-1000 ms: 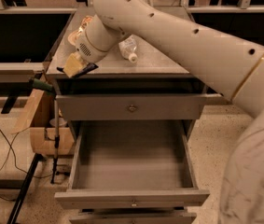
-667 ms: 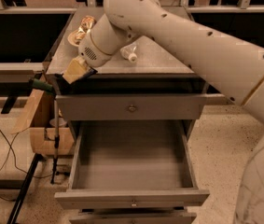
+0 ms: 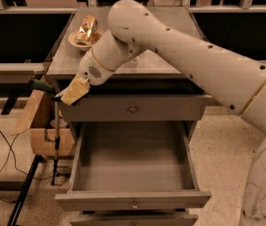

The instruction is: Place rxbar blueberry into middle drawer

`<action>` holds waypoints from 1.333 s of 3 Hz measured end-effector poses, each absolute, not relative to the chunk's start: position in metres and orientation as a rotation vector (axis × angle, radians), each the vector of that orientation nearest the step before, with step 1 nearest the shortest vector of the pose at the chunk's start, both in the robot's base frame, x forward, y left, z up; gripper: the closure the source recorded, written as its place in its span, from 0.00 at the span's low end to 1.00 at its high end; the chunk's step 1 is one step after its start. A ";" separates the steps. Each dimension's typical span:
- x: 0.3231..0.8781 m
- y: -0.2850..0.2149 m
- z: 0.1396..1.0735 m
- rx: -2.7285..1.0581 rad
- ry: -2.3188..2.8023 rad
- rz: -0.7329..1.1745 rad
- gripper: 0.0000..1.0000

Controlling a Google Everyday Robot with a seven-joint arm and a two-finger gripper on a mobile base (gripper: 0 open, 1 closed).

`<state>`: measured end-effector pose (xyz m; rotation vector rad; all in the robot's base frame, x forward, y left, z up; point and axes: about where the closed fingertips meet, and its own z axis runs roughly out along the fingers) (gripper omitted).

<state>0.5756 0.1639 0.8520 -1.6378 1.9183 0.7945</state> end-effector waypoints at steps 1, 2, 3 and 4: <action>0.576 0.164 0.852 -1.638 1.918 0.794 1.00; 0.572 0.166 0.841 -1.660 1.886 0.812 1.00; 0.564 0.165 0.811 -1.686 1.843 0.846 1.00; 0.554 0.172 0.757 -1.721 1.796 0.904 1.00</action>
Offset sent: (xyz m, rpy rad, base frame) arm -0.0070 0.0008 -0.0268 0.0393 -0.0187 0.0672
